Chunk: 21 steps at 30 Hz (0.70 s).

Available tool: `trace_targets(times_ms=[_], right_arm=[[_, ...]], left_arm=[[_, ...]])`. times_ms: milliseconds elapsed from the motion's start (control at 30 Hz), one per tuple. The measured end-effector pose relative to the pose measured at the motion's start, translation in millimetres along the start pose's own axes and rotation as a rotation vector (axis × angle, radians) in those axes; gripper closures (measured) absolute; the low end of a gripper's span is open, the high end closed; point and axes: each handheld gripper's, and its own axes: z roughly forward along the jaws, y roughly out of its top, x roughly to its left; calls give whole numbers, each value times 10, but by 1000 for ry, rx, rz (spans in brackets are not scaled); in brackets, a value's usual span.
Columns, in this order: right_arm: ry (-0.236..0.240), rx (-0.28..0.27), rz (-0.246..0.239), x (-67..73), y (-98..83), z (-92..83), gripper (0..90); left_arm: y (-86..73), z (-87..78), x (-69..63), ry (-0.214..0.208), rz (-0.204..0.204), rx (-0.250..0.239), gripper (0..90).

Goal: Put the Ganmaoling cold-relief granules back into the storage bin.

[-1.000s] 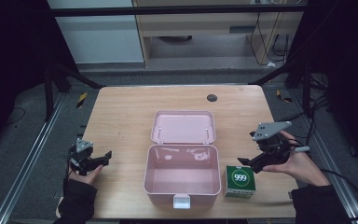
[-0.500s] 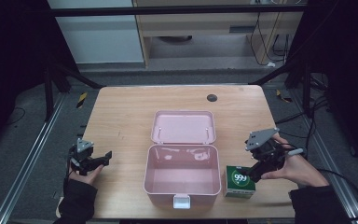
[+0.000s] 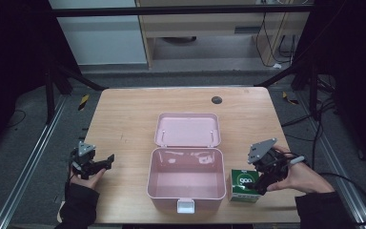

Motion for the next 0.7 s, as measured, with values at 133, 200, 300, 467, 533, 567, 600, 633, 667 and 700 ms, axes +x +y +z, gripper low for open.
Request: trace_targets(times_ms=[133, 200, 300, 467, 533, 567, 600, 633, 667, 700], right_arm=[[12, 18, -26, 25, -13, 43, 31], [14, 22, -25, 34, -17, 58, 31], [22, 35, -38, 51, -33, 118, 27], [29, 48, -49, 71, -49, 188, 23], [34, 56, -52, 78, -57, 217, 22], [34, 56, -52, 78, -57, 217, 22], [36, 61, -53, 84, -63, 239, 20], [36, 61, -53, 84, -63, 239, 20], [36, 60, -59, 83, -65, 250, 20], [39, 62, -62, 85, -70, 279, 19]], left_arm=[[-1, 3, 0, -1, 1, 2, 186], [-1, 3, 0, -1, 1, 2, 186], [0, 2, -2, -3, 2, 1, 186], [-1, 4, -4, -4, 4, 2, 186], [-1, 5, -5, -4, 6, 4, 186], [-1, 5, -5, -4, 6, 4, 186], [-1, 5, -5, -5, 5, 4, 186], [-1, 5, -5, -5, 5, 4, 186], [-1, 6, -6, -5, 7, 4, 186], [-1, 6, -8, -5, 8, 5, 186]])
